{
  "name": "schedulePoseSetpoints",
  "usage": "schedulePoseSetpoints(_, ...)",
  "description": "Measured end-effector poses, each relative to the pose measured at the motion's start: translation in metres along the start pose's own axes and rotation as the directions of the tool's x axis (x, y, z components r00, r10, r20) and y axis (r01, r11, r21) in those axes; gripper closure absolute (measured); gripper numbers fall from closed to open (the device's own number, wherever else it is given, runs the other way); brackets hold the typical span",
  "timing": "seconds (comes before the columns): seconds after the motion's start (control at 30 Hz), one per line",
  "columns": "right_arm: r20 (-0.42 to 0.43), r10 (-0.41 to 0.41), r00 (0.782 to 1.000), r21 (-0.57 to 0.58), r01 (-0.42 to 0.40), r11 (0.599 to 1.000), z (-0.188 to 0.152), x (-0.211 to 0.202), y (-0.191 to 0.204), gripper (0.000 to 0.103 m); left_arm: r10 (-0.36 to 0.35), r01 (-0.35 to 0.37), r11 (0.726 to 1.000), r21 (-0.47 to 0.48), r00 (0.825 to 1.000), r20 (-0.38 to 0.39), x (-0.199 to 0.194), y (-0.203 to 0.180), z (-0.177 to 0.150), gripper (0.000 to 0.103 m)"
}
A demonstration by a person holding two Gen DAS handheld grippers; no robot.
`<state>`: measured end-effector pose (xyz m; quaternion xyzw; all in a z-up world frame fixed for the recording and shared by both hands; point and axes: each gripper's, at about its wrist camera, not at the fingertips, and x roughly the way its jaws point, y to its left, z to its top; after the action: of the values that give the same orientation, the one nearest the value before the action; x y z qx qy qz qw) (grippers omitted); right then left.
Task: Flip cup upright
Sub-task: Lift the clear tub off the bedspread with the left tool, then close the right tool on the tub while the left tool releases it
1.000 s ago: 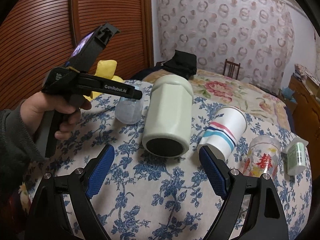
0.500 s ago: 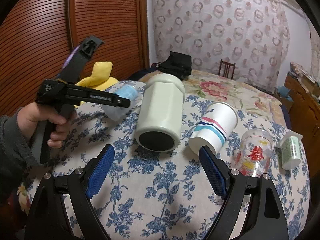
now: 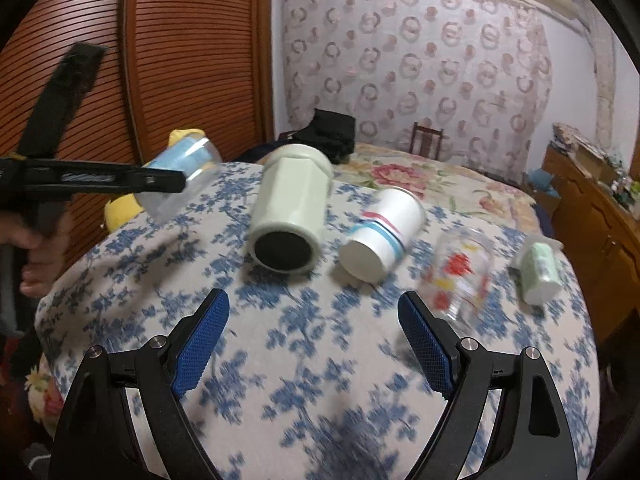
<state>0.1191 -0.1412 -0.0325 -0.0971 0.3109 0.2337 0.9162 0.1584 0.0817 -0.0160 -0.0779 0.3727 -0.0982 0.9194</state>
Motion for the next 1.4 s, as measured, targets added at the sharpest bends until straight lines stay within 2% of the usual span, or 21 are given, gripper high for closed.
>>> schedulePoseSetpoints(0.3, 0.002, -0.086, 0.996, 0.050, 0.086, 0.995, -0.027, -0.036, -0.029, 0.015, -0.070, 0.073, 0.995, 0.070, 0.997, -0.039, -0.006, -0.059, -0.040, 0.048)
schedulePoseSetpoints(0.7, 0.016, -0.145, 0.989, 0.106, 0.143, 0.984, -0.048, -0.071, -0.054, 0.015, -0.142, 0.154, 0.980, 0.124, 0.985, -0.096, 0.005, -0.119, -0.064, 0.048)
schedulePoseSetpoints(1.0, 0.001, -0.156, 0.988, 0.138, 0.154, 0.978, -0.058, -0.073, -0.066, 0.015, -0.122, 0.143, 0.972, 0.187, 0.985, -0.122, 0.019, -0.143, -0.070, 0.048)
schedulePoseSetpoints(1.23, -0.017, -0.154, 0.988, 0.137, 0.155, 0.978, -0.060, -0.068, -0.068, 0.015, -0.093, 0.122, 0.973, 0.195, 0.984, -0.149, 0.032, -0.143, -0.075, 0.047)
schedulePoseSetpoints(1.4, -0.020, -0.151, 0.988, 0.131, 0.152, 0.980, -0.056, -0.066, -0.066, 0.015, -0.115, 0.138, 0.973, 0.183, 0.984, -0.133, 0.022, -0.140, -0.072, 0.041)
